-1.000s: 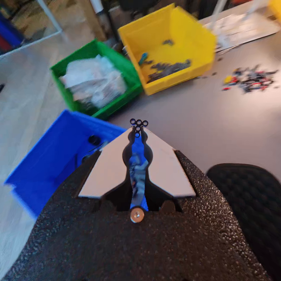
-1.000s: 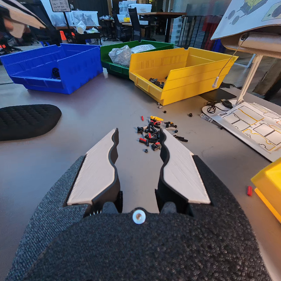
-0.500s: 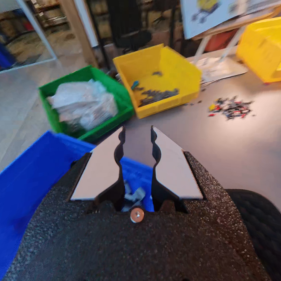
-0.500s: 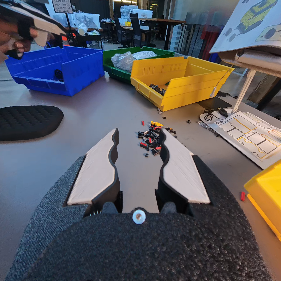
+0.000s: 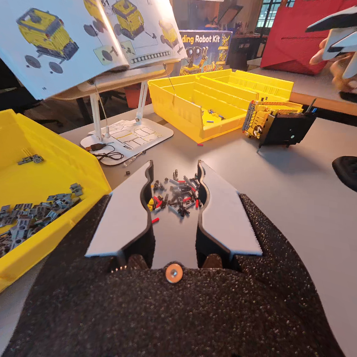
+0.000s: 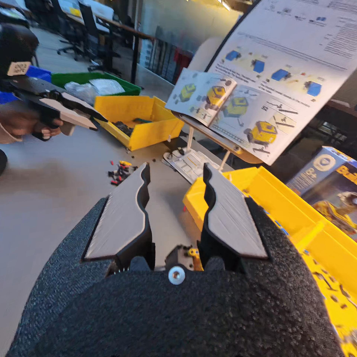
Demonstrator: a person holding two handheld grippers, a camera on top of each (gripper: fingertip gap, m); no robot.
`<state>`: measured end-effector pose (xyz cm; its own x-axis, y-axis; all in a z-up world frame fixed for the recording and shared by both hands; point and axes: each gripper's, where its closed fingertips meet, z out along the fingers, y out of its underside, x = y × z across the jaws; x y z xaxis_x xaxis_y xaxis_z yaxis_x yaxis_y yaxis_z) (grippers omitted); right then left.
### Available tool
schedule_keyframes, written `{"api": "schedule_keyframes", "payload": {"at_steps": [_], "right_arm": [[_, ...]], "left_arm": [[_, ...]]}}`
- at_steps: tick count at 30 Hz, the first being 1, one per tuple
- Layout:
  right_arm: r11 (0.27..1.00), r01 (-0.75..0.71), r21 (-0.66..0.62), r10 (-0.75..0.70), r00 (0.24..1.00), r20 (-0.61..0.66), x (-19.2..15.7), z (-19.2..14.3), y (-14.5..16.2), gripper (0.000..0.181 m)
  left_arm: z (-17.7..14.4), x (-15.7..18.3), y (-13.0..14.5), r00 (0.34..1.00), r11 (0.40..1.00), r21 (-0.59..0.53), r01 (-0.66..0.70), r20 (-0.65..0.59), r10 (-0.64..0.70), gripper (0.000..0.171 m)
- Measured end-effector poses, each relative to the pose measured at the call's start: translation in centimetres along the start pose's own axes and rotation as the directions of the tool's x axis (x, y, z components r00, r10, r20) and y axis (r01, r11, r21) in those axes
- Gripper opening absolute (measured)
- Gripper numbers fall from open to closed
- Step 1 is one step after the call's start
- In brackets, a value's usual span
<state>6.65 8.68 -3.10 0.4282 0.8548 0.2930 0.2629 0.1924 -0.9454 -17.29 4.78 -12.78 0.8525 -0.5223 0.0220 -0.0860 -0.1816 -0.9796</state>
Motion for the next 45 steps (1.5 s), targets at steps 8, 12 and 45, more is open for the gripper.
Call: {"api": "schedule_keyframes", "payload": {"at_steps": [8,12,45], "right_arm": [[0.902,-0.033,-0.431,-0.006,0.996,-0.089,2.5,-7.9,10.5,0.065],[0.885,-0.101,-0.455,0.047,0.991,-0.129,2.0,-8.0,13.4,0.055],[0.986,0.153,0.062,-0.163,0.844,0.51,-17.7,4.0,8.8,0.026]], "left_arm": [[1.9,2.6,4.6,0.996,0.994,-0.082,-0.073,-0.066,0.068,0.042],[2.4,4.5,5.2,0.989,0.991,-0.09,-0.104,-0.117,0.093,0.041],[1.3,13.1,6.2,0.911,0.969,-0.077,-0.237,-0.364,0.194,0.051]]}}
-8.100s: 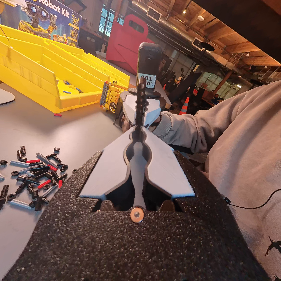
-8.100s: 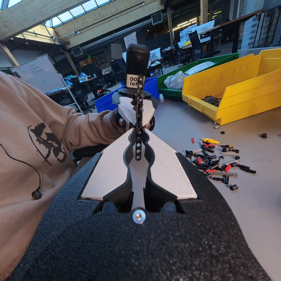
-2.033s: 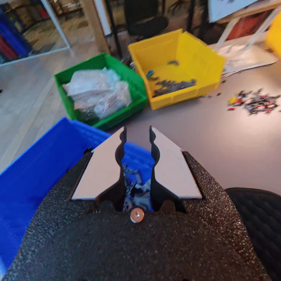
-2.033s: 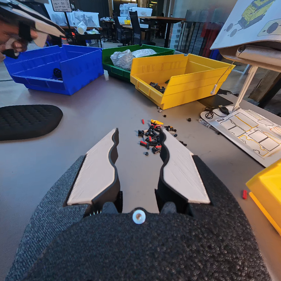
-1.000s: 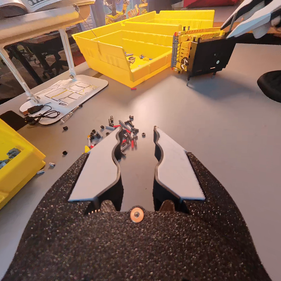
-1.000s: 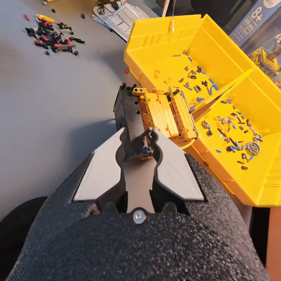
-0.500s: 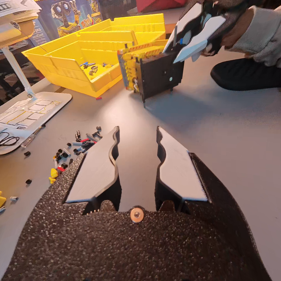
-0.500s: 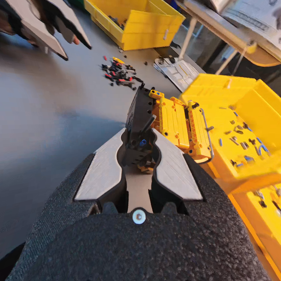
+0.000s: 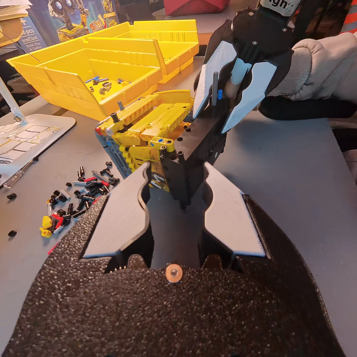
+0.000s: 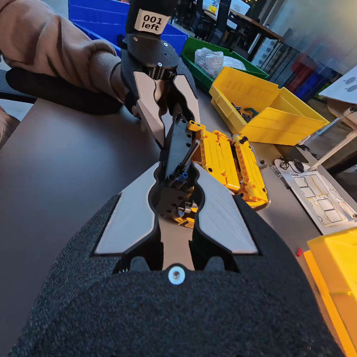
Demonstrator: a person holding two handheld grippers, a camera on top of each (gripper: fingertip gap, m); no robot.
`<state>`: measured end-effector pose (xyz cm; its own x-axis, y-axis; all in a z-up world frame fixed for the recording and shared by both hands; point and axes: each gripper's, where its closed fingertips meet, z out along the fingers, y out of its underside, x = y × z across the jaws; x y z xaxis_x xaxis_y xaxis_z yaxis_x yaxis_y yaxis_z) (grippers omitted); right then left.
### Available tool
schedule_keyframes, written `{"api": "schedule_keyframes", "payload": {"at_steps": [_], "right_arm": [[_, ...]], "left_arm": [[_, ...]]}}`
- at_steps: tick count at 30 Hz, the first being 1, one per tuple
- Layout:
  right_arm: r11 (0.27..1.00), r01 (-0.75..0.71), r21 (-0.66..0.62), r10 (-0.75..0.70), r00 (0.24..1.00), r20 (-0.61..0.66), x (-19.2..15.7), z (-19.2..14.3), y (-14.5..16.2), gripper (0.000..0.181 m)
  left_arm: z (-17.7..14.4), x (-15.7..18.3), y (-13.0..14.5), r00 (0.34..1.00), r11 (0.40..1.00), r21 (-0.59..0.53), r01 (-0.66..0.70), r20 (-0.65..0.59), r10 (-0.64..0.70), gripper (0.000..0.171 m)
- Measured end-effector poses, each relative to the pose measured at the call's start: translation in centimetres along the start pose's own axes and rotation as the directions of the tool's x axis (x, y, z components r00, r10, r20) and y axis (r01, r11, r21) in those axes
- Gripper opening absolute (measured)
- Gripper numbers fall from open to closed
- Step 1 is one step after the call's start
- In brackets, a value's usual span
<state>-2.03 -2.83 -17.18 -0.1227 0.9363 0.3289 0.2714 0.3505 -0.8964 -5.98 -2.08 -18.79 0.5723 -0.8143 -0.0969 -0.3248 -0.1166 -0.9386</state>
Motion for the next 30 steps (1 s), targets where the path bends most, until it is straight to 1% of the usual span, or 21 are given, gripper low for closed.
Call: {"api": "schedule_keyframes", "payload": {"at_steps": [3,4,6,12,15,17,20,23,27,30], "right_arm": [[0.999,-0.027,0.029,0.028,0.999,-0.033,0.3,-0.1,0.1,0.027],[0.999,-0.028,0.028,0.03,0.998,-0.046,0.4,-0.2,0.1,0.027],[0.999,-0.023,0.03,0.025,0.997,-0.069,0.7,-0.4,0.2,0.03],[0.994,-0.088,0.064,0.091,0.994,-0.052,1.2,-1.5,-0.2,0.031],[0.987,-0.141,0.078,0.143,0.99,-0.013,1.1,-2.5,-0.2,0.031],[0.986,-0.157,0.052,0.156,0.988,0.016,0.6,-2.9,0.4,0.031],[0.989,-0.149,0.028,0.149,0.989,-0.004,0.5,-2.6,0.9,0.031],[0.988,-0.15,0.023,0.151,0.988,-0.044,0.9,-2.1,0.9,0.028],[0.983,-0.178,0.041,0.179,0.983,-0.032,0.9,-2.2,0.6,0.027],[0.976,-0.205,0.07,0.207,0.978,-0.019,0.9,-2.3,0.0,0.026]], "left_arm": [[-0.1,0.0,-0.1,0.998,0.998,-0.024,-0.058,0.025,0.058,0.043],[-0.2,0.0,-0.1,0.997,0.997,-0.03,-0.067,0.023,0.068,0.038],[-0.3,0.3,0.1,0.998,0.997,-0.043,-0.06,0.002,0.06,0.035],[-0.4,0.5,0.0,0.999,0.998,-0.045,-0.037,-0.013,0.036,0.033],[-0.5,0.3,0.1,1.0,0.999,-0.039,-0.005,-0.025,0.004,0.032],[-0.5,0.4,0.1,0.999,0.999,-0.034,0.024,-0.039,-0.025,0.031],[-0.5,0.4,0.0,0.994,0.996,-0.028,0.089,-0.064,-0.091,0.031],[-0.6,0.3,0.0,0.992,0.994,-0.028,0.108,-0.068,-0.109,0.031],[-0.6,0.4,0.0,0.989,0.992,-0.029,0.126,-0.076,-0.128,0.031],[-0.7,0.5,-0.3,0.979,0.985,-0.014,0.173,-0.108,-0.174,0.03]]}}
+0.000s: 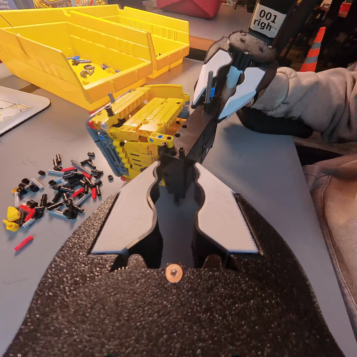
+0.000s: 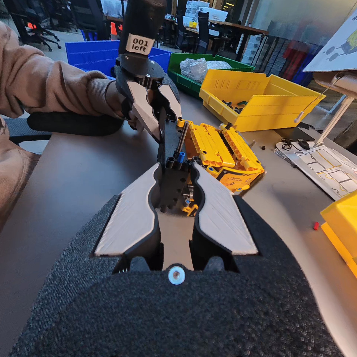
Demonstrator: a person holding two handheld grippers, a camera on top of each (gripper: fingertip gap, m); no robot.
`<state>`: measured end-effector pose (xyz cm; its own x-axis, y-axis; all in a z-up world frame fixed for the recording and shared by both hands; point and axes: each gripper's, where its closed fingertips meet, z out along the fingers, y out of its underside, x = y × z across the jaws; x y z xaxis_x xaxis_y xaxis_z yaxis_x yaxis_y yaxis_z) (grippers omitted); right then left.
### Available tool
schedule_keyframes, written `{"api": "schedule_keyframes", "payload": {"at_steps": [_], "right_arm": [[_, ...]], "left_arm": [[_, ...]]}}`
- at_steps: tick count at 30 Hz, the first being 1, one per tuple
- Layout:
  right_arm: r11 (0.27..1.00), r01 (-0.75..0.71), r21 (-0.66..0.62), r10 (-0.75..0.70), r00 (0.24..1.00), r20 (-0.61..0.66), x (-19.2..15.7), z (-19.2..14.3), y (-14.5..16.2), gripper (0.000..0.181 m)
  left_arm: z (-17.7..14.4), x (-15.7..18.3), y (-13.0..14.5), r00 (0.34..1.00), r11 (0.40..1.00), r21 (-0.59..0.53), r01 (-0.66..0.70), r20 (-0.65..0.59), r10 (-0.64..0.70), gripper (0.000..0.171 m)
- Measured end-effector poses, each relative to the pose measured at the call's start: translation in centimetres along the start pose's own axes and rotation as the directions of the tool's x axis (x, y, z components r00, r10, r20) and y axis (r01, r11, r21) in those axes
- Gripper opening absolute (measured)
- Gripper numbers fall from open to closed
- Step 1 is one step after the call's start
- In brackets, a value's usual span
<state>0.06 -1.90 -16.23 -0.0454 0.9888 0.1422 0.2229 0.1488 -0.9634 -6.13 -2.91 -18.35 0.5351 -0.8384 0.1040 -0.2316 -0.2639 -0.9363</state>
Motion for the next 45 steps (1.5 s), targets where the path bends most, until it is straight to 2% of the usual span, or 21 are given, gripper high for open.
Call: {"api": "schedule_keyframes", "payload": {"at_steps": [8,22,26,32,35,39,45], "right_arm": [[0.976,-0.161,0.143,0.151,0.985,0.082,-0.4,-0.8,-2.7,0.026],[0.98,-0.154,0.127,0.146,0.987,0.068,-0.2,-0.7,-2.3,0.026],[0.986,-0.129,0.11,0.124,0.991,0.051,0.0,-0.7,-1.8,0.026],[0.997,-0.062,0.046,0.061,0.998,0.013,0.1,-0.4,-0.6,0.025],[0.998,-0.045,0.042,0.045,0.999,0.002,0.1,-0.4,-0.6,0.025],[1.0,-0.001,0.005,0.001,1.0,-0.015,0.1,-0.4,0.0,0.025],[0.999,0.031,-0.04,-0.031,0.999,-0.018,0.0,-0.2,0.8,0.025]], "left_arm": [[-0.1,1.2,-0.9,0.983,0.99,0.057,0.131,-0.133,-0.123,0.031],[0.1,1.1,-0.7,0.989,0.994,0.043,0.105,-0.109,-0.1,0.031],[0.0,1.1,-0.7,0.998,0.999,0.039,0.016,-0.064,-0.014,0.03],[0.0,0.9,-0.5,0.973,0.975,-0.003,-0.223,0.062,0.223,0.03],[-0.3,0.9,-1.1,0.938,0.945,-0.004,-0.328,0.117,0.326,0.03],[-0.5,0.9,-1.4,0.857,0.877,-0.049,-0.478,0.194,0.478,0.03],[-0.4,1.0,-1.3,0.794,0.824,-0.093,-0.559,0.224,0.565,0.03]]}}
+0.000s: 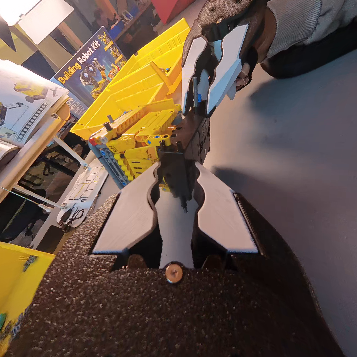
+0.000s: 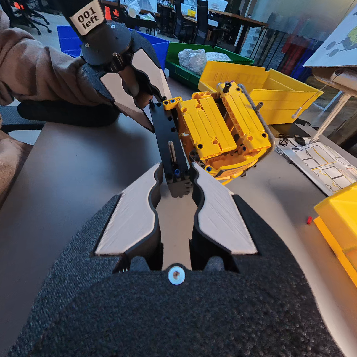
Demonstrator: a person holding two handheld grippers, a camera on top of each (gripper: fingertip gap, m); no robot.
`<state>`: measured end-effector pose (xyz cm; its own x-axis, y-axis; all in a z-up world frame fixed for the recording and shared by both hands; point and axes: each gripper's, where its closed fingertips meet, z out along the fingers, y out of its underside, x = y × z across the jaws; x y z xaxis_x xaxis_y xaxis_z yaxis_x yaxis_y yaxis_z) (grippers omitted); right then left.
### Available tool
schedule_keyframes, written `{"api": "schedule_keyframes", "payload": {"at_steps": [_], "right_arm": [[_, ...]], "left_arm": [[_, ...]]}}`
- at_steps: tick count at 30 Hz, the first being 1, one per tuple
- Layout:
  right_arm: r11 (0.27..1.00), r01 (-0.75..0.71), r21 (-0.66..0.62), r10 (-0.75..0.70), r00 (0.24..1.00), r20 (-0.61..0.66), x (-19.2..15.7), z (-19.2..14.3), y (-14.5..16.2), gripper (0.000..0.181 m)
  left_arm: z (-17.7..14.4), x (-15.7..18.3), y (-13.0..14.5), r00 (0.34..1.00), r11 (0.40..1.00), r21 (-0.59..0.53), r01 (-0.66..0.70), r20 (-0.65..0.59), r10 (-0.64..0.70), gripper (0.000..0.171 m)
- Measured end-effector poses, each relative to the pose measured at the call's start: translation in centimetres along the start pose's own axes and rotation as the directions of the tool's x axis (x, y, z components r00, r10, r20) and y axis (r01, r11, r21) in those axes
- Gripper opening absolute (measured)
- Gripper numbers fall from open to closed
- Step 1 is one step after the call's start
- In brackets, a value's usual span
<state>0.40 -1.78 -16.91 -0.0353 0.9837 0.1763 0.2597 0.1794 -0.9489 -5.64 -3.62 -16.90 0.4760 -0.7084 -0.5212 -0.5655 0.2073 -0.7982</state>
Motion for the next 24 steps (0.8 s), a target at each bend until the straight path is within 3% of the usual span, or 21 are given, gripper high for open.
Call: {"api": "schedule_keyframes", "payload": {"at_steps": [8,12,14,18,24], "right_arm": [[1.0,0.005,0.011,-0.005,1.0,0.009,-0.2,-0.2,-0.3,0.026],[0.999,-0.011,0.05,0.01,1.0,0.029,-0.5,-0.4,-1.0,0.026],[0.996,-0.029,0.089,0.025,0.999,0.046,-0.7,-0.5,-1.7,0.011],[0.985,-0.061,0.159,0.052,0.997,0.063,-0.7,-1.2,-3.1,0.012],[0.999,-0.013,0.041,0.01,0.998,0.063,-0.7,-1.1,-1.5,0.016]], "left_arm": [[-0.1,0.2,-0.3,0.999,0.999,0.024,0.033,-0.026,-0.033,0.03],[-0.1,0.4,-0.4,0.985,0.988,0.042,0.149,-0.092,-0.145,0.03],[0.0,0.8,-0.4,0.968,0.975,0.048,0.216,-0.141,-0.208,0.03],[0.1,1.2,-0.5,0.939,0.956,0.046,0.291,-0.205,-0.276,0.03],[0.1,1.0,0.0,0.924,0.944,0.032,0.327,-0.22,-0.313,0.03]]}}
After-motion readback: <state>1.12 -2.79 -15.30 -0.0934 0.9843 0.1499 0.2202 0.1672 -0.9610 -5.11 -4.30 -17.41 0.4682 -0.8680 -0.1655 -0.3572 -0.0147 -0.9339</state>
